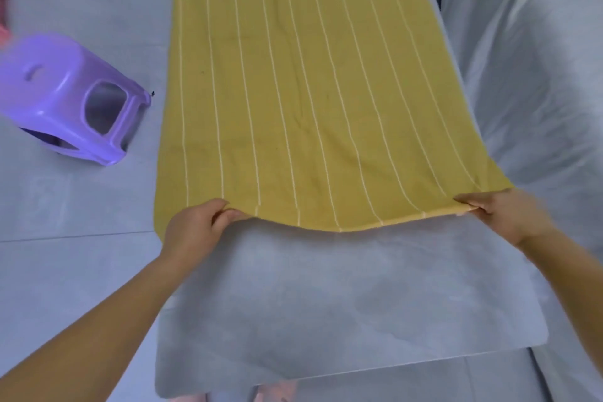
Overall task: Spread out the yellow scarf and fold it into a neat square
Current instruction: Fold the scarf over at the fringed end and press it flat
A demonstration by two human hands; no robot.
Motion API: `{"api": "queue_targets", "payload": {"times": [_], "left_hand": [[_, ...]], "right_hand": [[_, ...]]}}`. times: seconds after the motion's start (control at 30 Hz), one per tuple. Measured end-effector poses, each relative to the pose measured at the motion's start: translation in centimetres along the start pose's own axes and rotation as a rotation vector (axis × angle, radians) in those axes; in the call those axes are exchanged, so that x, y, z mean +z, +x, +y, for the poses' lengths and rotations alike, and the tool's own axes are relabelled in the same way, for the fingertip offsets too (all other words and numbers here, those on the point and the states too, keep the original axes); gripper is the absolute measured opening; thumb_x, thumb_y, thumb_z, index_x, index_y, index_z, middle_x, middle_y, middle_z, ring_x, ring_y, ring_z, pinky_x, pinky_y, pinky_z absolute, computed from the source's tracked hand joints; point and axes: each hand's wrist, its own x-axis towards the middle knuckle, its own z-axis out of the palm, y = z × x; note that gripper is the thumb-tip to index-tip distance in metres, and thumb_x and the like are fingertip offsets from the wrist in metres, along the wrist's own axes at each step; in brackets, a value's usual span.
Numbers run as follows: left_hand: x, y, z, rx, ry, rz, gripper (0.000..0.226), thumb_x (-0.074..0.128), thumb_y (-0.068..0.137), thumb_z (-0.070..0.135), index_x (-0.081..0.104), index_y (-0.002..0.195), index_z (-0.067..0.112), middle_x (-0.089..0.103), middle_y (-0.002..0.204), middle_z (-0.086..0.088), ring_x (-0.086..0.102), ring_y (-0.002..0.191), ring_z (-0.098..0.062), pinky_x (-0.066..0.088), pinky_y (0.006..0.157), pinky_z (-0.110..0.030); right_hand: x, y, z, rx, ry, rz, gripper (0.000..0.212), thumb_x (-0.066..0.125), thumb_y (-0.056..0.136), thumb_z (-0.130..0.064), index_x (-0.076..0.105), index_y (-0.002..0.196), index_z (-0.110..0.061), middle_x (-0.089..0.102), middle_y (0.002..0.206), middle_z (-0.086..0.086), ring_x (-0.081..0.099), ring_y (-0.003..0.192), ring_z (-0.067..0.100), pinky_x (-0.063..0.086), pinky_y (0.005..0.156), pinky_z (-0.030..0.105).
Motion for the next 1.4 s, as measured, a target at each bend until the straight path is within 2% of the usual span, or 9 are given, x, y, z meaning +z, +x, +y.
{"api": "queue_targets", "payload": {"times": [0.2,0.33,0.43,0.57,0.73,1.0,1.17,1.3,1.4], "left_hand": [[-1.4,3.1,1.2,-0.118,-0.33,0.112,0.01,0.062,0.088,0.021,0.06,0.079,0.016,0.05,0.062,0.006,0.046,0.064,-0.018,0.037,0.061,-0.032],[-3.0,4.3,2.7,-0.1,-0.389,0.196,0.036,0.063,0.087,0.031,0.045,0.065,0.009,0.036,0.058,-0.001,0.031,0.054,-0.011,0.026,0.05,-0.023],[-4.1,5.3,3.5,-0.079,-0.357,0.244,0.035,0.066,0.084,0.034,0.051,0.068,0.007,0.045,0.06,-0.009,0.038,0.058,-0.016,0.03,0.052,-0.027],[-5.2,5.9,4.2,-0.058,-0.375,0.256,0.014,0.066,0.085,0.027,0.07,0.091,0.015,0.065,0.08,0.006,0.052,0.074,-0.003,0.037,0.064,-0.005],[-6.3,6.7,4.3,-0.028,-0.408,0.26,0.028,0.062,0.088,0.024,0.067,0.115,0.015,0.061,0.106,0.014,0.056,0.1,-0.003,0.033,0.08,0.005],[-9.4,11.2,3.5,-0.013,-0.627,0.229,0.027,0.062,0.088,0.02,0.066,0.114,0.013,0.064,0.111,0.008,0.056,0.101,0.004,0.036,0.083,0.002],[-12.5,15.7,1.9,-0.028,-0.729,0.103,0.026,0.061,0.089,0.022,0.067,0.113,0.017,0.063,0.112,0.013,0.055,0.099,0.015,0.037,0.083,0.001],[-15.5,20.0,0.5,0.041,-0.734,-0.003,0.024,0.062,0.088,0.023,0.07,0.108,0.012,0.063,0.109,0.018,0.056,0.095,0.016,0.039,0.081,-0.001],[-17.7,24.0,-0.5,0.089,-0.723,-0.024,0.024,0.063,0.087,0.024,0.069,0.109,0.015,0.066,0.107,0.012,0.056,0.095,0.015,0.039,0.081,-0.001]], "right_hand": [[-2.8,1.5,-1.0,0.146,0.236,0.174,0.026,0.07,0.075,-0.042,0.074,0.091,-0.021,0.068,0.079,0.017,0.061,0.075,0.036,0.048,0.065,0.04],[-4.2,2.6,-2.1,0.111,0.318,0.271,0.047,0.056,0.075,-0.063,0.067,0.081,-0.018,0.057,0.062,0.013,0.053,0.063,0.034,0.047,0.059,0.04],[-5.1,3.3,-3.1,0.086,0.312,0.319,0.053,0.053,0.077,-0.065,0.067,0.082,-0.014,0.054,0.059,0.012,0.051,0.06,0.032,0.044,0.056,0.039],[-6.1,4.3,-4.5,0.062,0.293,0.367,0.039,0.055,0.082,-0.046,0.072,0.092,-0.012,0.065,0.079,0.014,0.059,0.074,0.035,0.046,0.064,0.039],[-7.2,5.4,-5.8,0.02,0.318,0.444,0.034,0.066,0.083,-0.028,0.067,0.116,-0.017,0.06,0.127,0.002,0.053,0.12,0.023,0.04,0.098,0.035],[-11.4,8.6,-10.5,0.013,0.303,0.413,0.039,0.066,0.083,-0.025,0.063,0.119,-0.012,0.057,0.129,0.007,0.048,0.127,0.021,0.027,0.111,0.032],[-15.0,9.4,-14.7,0.116,0.307,0.455,0.036,0.07,0.08,-0.012,0.066,0.115,-0.008,0.059,0.125,0.012,0.048,0.122,0.021,0.013,0.102,-0.001],[-17.5,10.5,-16.2,0.326,0.327,0.433,0.037,0.068,0.081,-0.024,0.066,0.117,-0.016,0.057,0.129,0.004,0.042,0.121,0.008,0.029,0.103,0.022],[-18.8,11.9,-16.9,0.393,0.302,0.409,0.038,0.064,0.081,-0.031,0.066,0.117,-0.018,0.058,0.13,0.003,0.048,0.124,0.016,0.032,0.106,0.027]]}}
